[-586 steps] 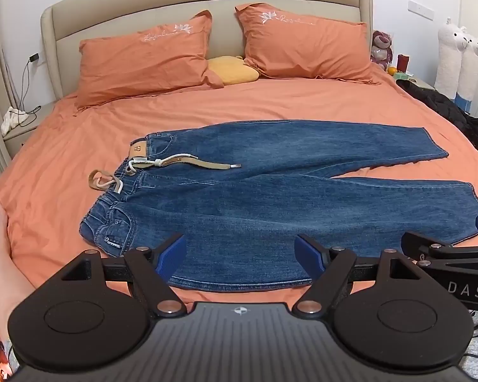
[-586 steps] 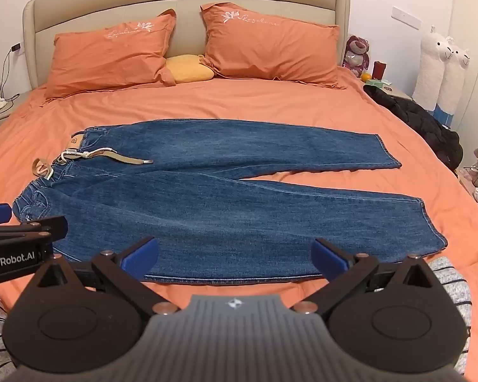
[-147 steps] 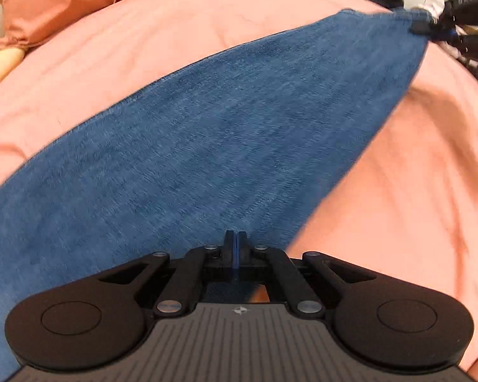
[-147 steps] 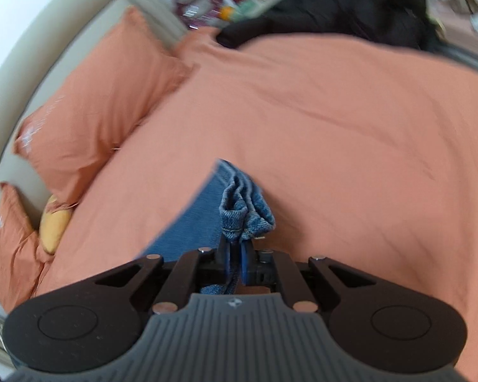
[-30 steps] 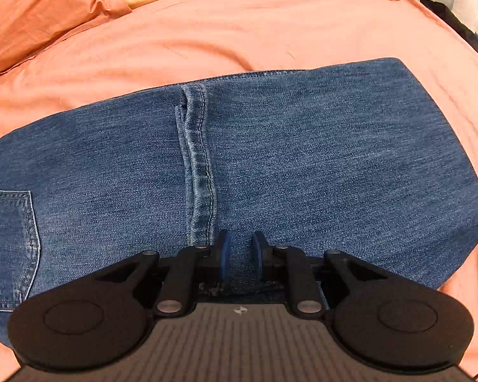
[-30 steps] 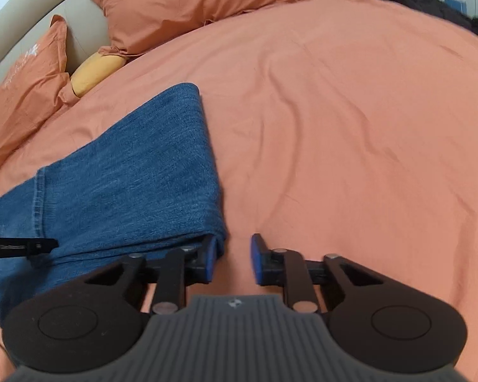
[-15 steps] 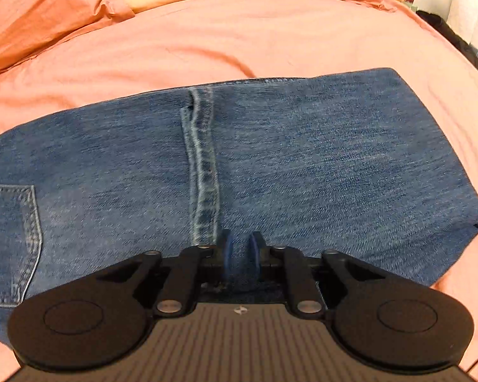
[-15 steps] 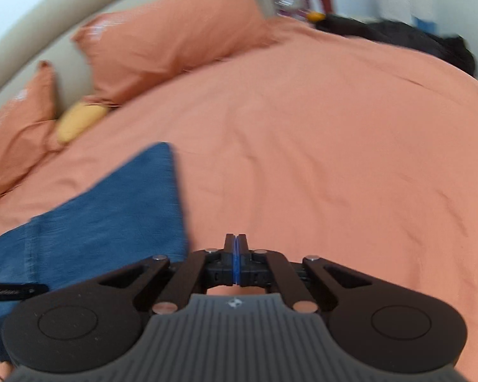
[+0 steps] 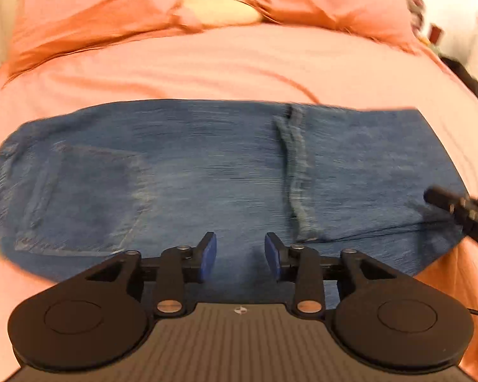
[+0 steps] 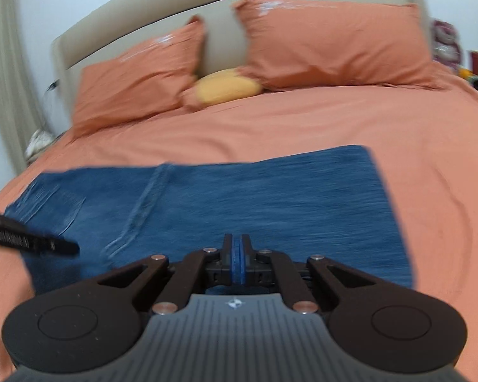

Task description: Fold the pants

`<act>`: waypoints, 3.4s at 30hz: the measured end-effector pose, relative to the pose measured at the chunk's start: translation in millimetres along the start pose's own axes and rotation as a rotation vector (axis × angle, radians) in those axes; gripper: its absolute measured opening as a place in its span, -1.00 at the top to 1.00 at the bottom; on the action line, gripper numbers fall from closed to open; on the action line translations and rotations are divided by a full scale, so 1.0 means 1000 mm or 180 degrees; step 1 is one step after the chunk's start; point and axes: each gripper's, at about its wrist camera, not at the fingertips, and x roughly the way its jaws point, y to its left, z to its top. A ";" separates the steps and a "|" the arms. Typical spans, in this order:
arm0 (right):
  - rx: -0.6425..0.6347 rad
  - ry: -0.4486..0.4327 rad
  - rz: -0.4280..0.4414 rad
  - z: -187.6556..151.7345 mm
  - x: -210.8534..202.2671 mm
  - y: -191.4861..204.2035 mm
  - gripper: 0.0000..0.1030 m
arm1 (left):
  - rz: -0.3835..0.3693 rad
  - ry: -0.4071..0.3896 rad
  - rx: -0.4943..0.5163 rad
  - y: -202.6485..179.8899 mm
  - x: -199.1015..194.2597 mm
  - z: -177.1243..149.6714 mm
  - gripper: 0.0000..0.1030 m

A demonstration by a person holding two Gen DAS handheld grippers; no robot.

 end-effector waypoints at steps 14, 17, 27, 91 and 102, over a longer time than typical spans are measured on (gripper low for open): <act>-0.0694 0.0552 0.0103 0.039 0.056 0.069 0.57 | 0.0291 -0.0655 -0.1952 0.248 -0.040 -0.030 -0.52; -0.0962 0.0783 0.0053 0.055 0.074 0.082 0.57 | 0.0133 -0.0689 -0.2392 0.294 -0.026 -0.040 -0.56; -0.1244 0.1572 0.0033 0.071 0.136 0.095 0.53 | -0.0339 -0.0712 -0.3076 0.344 0.039 -0.054 -0.56; 0.0846 0.0737 -0.0046 0.020 -0.028 -0.116 -0.03 | -0.0732 -0.0057 0.1294 -0.201 0.043 0.007 -0.19; 0.1136 0.0342 0.0581 0.028 -0.038 -0.111 0.12 | -0.0582 -0.0167 0.1086 -0.112 -0.002 0.002 -0.32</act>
